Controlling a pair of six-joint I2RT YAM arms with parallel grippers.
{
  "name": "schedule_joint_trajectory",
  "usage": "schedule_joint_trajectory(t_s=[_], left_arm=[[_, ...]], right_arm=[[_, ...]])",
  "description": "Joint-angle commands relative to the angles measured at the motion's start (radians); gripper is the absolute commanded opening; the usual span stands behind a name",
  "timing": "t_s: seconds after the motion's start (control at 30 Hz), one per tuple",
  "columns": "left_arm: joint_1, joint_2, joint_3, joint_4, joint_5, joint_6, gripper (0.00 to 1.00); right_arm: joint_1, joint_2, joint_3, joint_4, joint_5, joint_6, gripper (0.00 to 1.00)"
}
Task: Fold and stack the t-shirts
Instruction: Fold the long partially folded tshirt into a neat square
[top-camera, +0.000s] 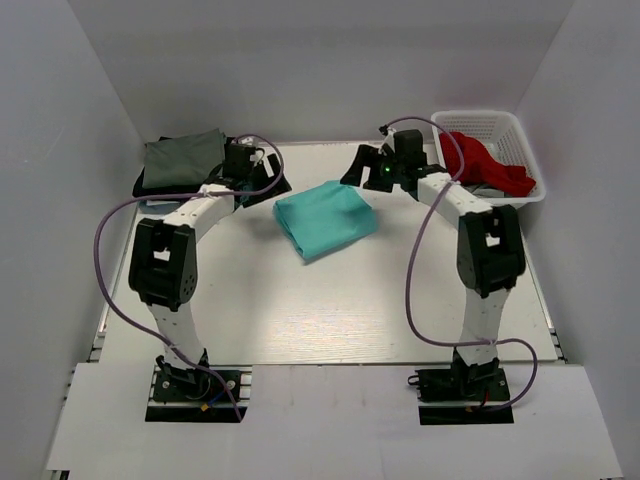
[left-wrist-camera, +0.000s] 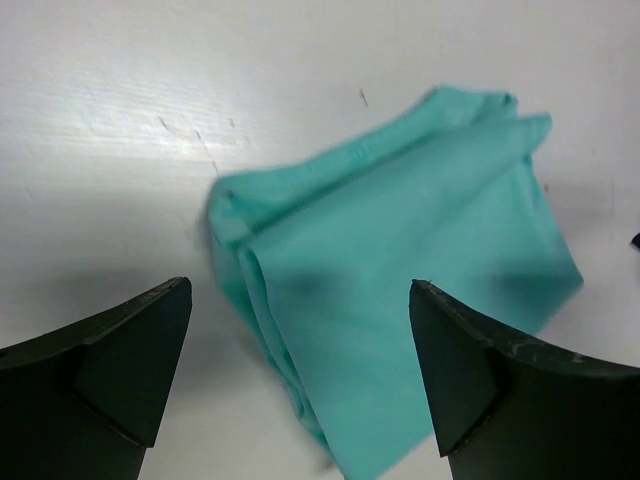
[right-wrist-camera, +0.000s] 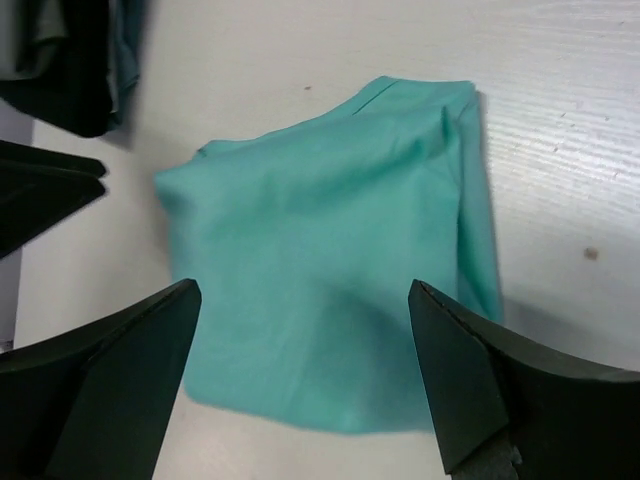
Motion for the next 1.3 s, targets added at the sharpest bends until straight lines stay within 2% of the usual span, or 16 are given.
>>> schedule_joint_trajectory(t_s=[0.0,0.07,0.23,0.4,0.43,0.57,0.67,0.87,0.97,1.07,1.27], left_arm=[[-0.015,-0.111,-0.104,0.031,0.12,-0.005,1.0],[-0.036,-0.135,-0.147,0.11,0.229,-0.016,1.0],[-0.074,-0.069,-0.092,0.19,0.259,-0.007,1.0],[-0.045,0.117,0.047,0.11,0.239,0.005,1.0],[-0.045,0.131,0.048,0.096,0.195,0.005,1.0],[-0.045,0.215,0.048,0.078,0.207,0.016,1.0],[-0.045,0.253,0.048,0.067,0.194,0.016,1.0],[-0.045,0.253,0.023,0.098,0.182,0.059,1.0],[-0.057,0.215,0.066,0.092,0.199,0.122,1.0],[-0.077,0.136,0.052,0.092,0.217,0.148,1.0],[-0.078,-0.088,-0.066,0.151,0.205,0.17,1.0]], right_arm=[[0.012,-0.146,-0.104,0.072,0.011,-0.024,0.9],[0.018,-0.182,-0.179,0.069,-0.044,-0.025,0.9],[0.025,-0.208,-0.318,0.176,-0.162,0.011,0.9],[0.012,-0.128,-0.325,0.225,-0.211,0.06,0.9],[0.011,-0.119,-0.325,0.224,-0.205,0.059,0.9],[-0.02,-0.033,-0.349,0.253,-0.162,0.07,0.9],[-0.015,0.034,-0.346,0.232,-0.206,0.076,0.9],[0.003,0.021,-0.507,0.328,-0.277,0.106,0.9],[0.021,-0.097,-0.634,0.341,-0.273,0.108,0.9],[0.046,-0.157,-0.65,0.319,-0.289,0.093,0.9],[0.072,-0.352,-0.596,0.242,-0.208,0.048,0.9]])
